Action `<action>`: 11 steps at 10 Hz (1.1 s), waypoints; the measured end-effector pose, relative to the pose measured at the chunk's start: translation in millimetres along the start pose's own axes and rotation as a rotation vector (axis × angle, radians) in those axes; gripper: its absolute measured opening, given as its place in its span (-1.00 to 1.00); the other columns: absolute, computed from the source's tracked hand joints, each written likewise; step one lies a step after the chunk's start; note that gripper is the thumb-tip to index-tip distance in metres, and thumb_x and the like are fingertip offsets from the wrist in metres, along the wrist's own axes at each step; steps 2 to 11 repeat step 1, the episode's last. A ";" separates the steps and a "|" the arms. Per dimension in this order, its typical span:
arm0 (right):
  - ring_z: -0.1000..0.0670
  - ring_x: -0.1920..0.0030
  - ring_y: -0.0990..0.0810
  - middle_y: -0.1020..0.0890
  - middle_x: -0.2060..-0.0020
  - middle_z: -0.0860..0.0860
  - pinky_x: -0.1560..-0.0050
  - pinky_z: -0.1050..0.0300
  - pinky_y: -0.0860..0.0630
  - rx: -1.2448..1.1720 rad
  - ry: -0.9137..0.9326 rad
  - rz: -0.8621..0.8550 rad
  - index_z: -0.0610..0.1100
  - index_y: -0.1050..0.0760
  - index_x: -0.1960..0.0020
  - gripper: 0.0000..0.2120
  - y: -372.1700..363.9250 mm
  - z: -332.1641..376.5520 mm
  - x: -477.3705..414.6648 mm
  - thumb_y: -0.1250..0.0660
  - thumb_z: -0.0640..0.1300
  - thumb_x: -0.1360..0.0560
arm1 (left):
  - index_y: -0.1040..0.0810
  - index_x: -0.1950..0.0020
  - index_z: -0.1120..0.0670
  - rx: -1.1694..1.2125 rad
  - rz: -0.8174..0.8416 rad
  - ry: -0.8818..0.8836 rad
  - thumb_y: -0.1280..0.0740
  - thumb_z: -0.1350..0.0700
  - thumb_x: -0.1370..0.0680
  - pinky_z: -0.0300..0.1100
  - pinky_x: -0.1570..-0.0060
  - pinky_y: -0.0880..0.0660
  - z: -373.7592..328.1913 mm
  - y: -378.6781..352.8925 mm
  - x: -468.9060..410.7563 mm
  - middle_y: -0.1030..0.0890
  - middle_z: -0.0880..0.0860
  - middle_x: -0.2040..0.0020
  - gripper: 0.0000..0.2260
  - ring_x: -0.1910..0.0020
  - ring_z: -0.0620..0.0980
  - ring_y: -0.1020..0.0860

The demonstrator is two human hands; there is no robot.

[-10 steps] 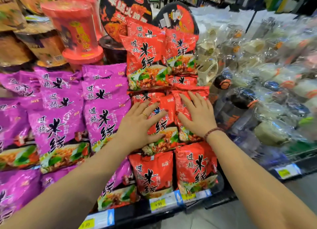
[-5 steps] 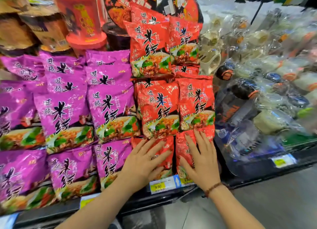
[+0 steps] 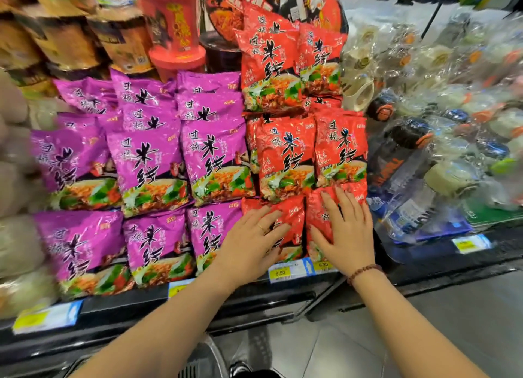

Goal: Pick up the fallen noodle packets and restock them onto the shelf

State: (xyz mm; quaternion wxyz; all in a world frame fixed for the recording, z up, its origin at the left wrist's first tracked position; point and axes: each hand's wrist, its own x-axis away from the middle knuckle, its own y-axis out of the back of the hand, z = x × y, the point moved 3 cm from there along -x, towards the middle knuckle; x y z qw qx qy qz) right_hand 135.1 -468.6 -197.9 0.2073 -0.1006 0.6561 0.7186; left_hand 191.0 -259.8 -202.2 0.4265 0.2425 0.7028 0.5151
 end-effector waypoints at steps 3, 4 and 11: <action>-0.19 -0.36 -0.38 -0.41 -0.38 -0.12 -0.39 -0.17 -0.24 -0.085 0.024 -0.082 -0.10 -0.37 -0.40 -0.45 12.6 22.5 14.4 -0.17 0.11 -0.47 | -0.49 -0.28 0.05 0.053 -0.083 0.004 -0.29 0.04 -0.48 0.10 -0.21 -0.48 6.1 12.3 28.5 -0.56 0.15 -0.26 -0.64 -0.25 0.23 -0.50; -0.19 -0.36 -0.38 -0.41 -0.38 -0.12 -0.39 -0.17 -0.24 -0.085 0.024 -0.082 -0.10 -0.37 -0.40 -0.45 12.6 22.5 14.4 -0.17 0.11 -0.47 | -0.49 -0.28 0.05 0.053 -0.083 0.004 -0.29 0.04 -0.48 0.10 -0.21 -0.48 6.1 12.3 28.5 -0.56 0.15 -0.26 -0.64 -0.25 0.23 -0.50; -0.19 -0.36 -0.38 -0.41 -0.38 -0.12 -0.39 -0.17 -0.24 -0.085 0.024 -0.082 -0.10 -0.37 -0.40 -0.45 12.6 22.5 14.4 -0.17 0.11 -0.47 | -0.49 -0.28 0.05 0.053 -0.083 0.004 -0.29 0.04 -0.48 0.10 -0.21 -0.48 6.1 12.3 28.5 -0.56 0.15 -0.26 -0.64 -0.25 0.23 -0.50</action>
